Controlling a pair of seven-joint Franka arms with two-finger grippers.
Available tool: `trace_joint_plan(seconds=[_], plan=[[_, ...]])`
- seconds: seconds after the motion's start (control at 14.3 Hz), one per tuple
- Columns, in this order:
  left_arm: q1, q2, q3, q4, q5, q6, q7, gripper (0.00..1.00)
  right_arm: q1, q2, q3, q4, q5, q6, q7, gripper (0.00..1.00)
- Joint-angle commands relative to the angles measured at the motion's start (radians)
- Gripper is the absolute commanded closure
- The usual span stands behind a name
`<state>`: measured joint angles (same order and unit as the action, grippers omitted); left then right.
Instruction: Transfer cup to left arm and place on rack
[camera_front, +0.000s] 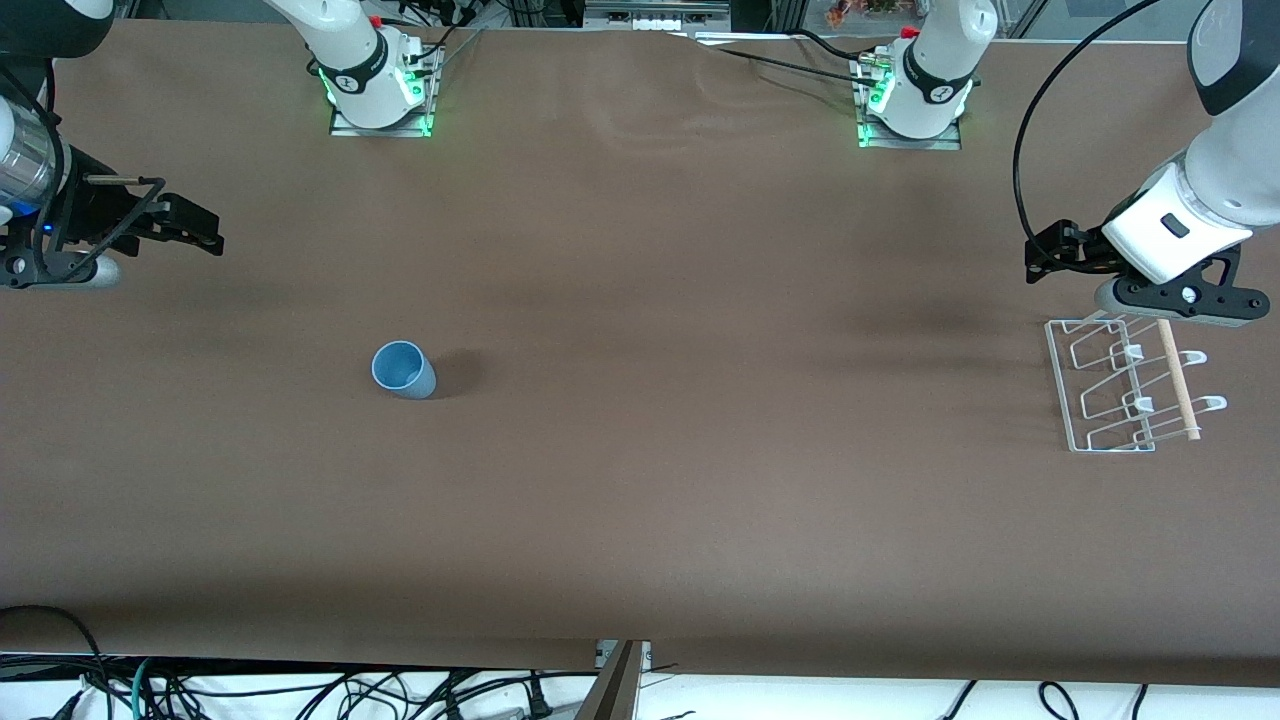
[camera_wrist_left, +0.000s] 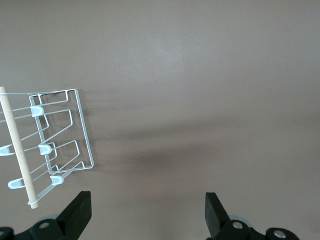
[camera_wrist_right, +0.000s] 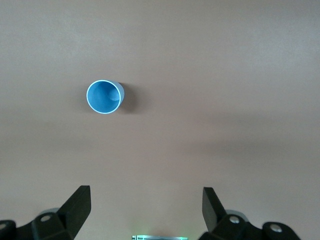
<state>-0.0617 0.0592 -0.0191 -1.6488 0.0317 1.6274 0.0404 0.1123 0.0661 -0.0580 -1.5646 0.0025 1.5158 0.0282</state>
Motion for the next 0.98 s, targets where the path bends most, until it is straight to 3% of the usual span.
trace_joint_plan(seconds=[0.0,0.91], plan=[[0.006,-0.007,-0.004,0.004,-0.024,-0.008,-0.002,0.0,0.0,-0.026,0.004,-0.002,-0.018,-0.023,-0.002,0.01],[0.006,-0.007,-0.004,0.004,-0.024,-0.009,-0.001,0.0,0.0,-0.014,0.004,0.02,-0.016,-0.048,-0.008,0.01]])
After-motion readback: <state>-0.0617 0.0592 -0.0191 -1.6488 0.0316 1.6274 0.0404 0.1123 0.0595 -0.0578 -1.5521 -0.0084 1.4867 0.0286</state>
